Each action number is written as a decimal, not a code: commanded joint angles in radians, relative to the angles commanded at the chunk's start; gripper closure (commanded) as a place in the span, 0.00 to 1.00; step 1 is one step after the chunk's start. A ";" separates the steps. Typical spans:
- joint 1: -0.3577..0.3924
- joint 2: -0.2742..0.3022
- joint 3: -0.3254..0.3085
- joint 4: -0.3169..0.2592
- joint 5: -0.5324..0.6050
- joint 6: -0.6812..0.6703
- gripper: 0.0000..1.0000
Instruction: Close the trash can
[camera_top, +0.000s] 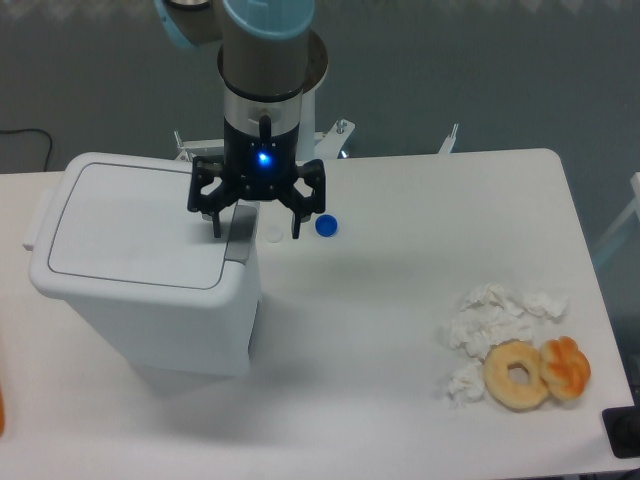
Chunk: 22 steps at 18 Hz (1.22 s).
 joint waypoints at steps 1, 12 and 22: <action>0.002 0.000 0.006 0.000 -0.002 0.011 0.00; 0.270 -0.127 0.037 0.032 0.029 0.461 0.00; 0.414 -0.291 0.063 0.057 0.120 0.931 0.00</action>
